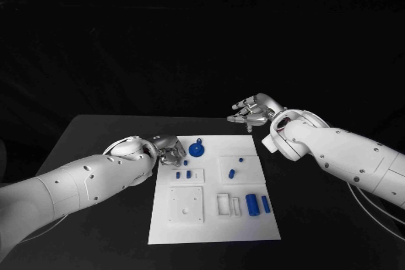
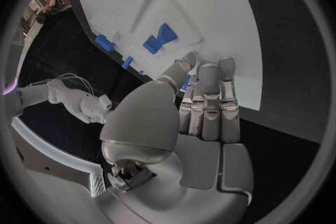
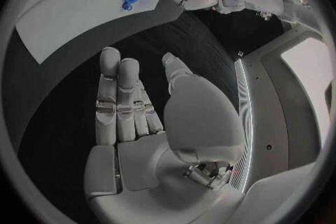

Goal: Assemble the parts on the task board

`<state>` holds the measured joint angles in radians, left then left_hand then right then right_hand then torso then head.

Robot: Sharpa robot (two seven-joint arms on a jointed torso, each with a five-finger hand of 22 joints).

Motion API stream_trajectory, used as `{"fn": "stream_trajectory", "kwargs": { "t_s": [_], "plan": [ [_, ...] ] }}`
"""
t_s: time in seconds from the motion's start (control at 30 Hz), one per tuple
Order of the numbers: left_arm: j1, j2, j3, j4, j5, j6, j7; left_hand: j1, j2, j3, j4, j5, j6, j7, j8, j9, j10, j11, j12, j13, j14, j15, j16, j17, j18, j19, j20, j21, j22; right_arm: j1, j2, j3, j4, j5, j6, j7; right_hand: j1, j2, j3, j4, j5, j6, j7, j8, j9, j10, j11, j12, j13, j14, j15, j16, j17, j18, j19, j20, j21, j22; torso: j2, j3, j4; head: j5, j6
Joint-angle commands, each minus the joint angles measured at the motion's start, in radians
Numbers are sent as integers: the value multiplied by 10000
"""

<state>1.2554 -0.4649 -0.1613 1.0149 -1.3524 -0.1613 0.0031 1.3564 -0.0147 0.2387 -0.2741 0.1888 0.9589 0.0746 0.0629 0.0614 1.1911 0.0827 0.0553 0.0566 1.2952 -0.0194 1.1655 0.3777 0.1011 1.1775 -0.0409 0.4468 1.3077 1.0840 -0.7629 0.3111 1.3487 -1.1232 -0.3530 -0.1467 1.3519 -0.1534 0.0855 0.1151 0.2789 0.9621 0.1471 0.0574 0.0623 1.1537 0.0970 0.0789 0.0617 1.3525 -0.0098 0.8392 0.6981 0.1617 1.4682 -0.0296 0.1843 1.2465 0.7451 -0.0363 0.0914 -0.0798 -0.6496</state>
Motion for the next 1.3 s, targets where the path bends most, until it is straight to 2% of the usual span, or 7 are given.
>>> {"fn": "stream_trajectory", "kwargs": {
  "t_s": [0.03, 0.1, 0.27, 0.47, 0.63, 1.0, 1.3],
  "plan": [
    [-20, -121, 5, 58, 61, -265, 4, 31, -113, 97, 18, -22, 107, 61, -24, -5, -60, -25, 32, 19, -20, 54, 20, -21, 162, -14, 80, -13, 201, -54, -62, 3, 14, -511, 770, 46, 269, 204, 347, -393, -89, 751, -96, 52, 36, 59, -97, -59, -13, 40, -29, 48, -14, 124, 359, -28, 90, 31, -4, 4, -6, -30, 25],
    [-19, -228, 26, 113, 141, -455, 74, 57, -88, 157, 13, 13, 499, 176, 18, 16, -5, -43, 35, 20, -18, 43, 21, -26, 169, -19, 72, 5, 211, -92, -102, 3, 10, -870, 963, 47, 620, 301, 994, -695, -374, 1083, -201, 80, 50, 308, -198, -75, -19, 71, -126, 72, -7, 108, 364, -86, 162, 68, -4, 7, -5, -97, 43],
    [-13, -590, 225, 302, 779, -1229, 572, 274, -87, 252, -55, -9, 1305, 430, 105, 30, 1155, -330, 116, 41, 35, -144, -157, -117, 117, -135, -52, 103, 231, -245, -197, 3, -5, -2076, 1427, 93, 133, -219, 3302, -1417, -558, 1718, -351, 54, 43, 961, -367, -185, -15, 124, -254, 104, 23, -46, 332, -236, 605, 333, -15, 8, 11, -310, 48],
    [-10, -1266, 674, 950, 2950, -2303, 1558, 298, -102, -16, 20, -75, 1627, 360, 40, 39, 1290, -375, 76, 41, -416, -173, -1355, -599, -157, -744, -120, -419, 3, -466, -255, 1, 4, -3878, 1808, 8, -195, -253, 3807, -1949, -707, 2009, -434, 44, 37, 1047, -421, -180, -11, 180, -269, 108, 35, -83, 323, -262, 801, 488, -3, 18, 2, -471, 90],
    [23, -1902, 943, 1747, 5701, -2505, 2282, 21, -61, -56, 120, -69, 1512, 484, 23, 34, 451, -67, 53, 25, -1070, 139, -3984, -1654, -368, -1516, 164, -1701, -846, -686, -303, -2, 65, -5242, 2071, -293, -378, -281, 3947, -2109, -1014, 2069, -447, 53, 39, 899, -382, -190, -17, 208, -246, 101, 38, -98, 321, -248, 862, 557, -42, -9, 45, -577, 56],
    [70, -2775, 1057, 3151, 9496, -1912, 2965, -376, -11, 291, 315, -14, 1224, 570, 35, 27, -311, 280, 30, 10, -604, 962, -10425, -3048, -491, -2322, 1011, -3840, -4027, -1051, -221, -76, 29, -6674, 2295, -869, -506, -647, 4054, -1922, -1416, 1809, -380, 53, 32, 498, -255, -193, -18, 209, -161, 46, -24, -34, 324, -161, 565, 436, -103, -72, 75, -602, 46],
    [72, -2994, 1063, 3522, 10253, -1728, 3154, -361, -22, 215, 472, -15, 1201, 584, 40, 26, -351, 330, 40, 12, -996, 1221, -11048, -3123, -336, -2128, 1253, -3823, -6054, -1152, -150, -240, -62, -6945, 2440, -998, -519, -771, 4092, -1861, -1501, 1716, -357, 47, 30, 413, -229, -197, -18, 213, -143, 37, -49, -23, 334, -147, 515, 393, -83, -49, 57, -584, 72]
  ]
}}
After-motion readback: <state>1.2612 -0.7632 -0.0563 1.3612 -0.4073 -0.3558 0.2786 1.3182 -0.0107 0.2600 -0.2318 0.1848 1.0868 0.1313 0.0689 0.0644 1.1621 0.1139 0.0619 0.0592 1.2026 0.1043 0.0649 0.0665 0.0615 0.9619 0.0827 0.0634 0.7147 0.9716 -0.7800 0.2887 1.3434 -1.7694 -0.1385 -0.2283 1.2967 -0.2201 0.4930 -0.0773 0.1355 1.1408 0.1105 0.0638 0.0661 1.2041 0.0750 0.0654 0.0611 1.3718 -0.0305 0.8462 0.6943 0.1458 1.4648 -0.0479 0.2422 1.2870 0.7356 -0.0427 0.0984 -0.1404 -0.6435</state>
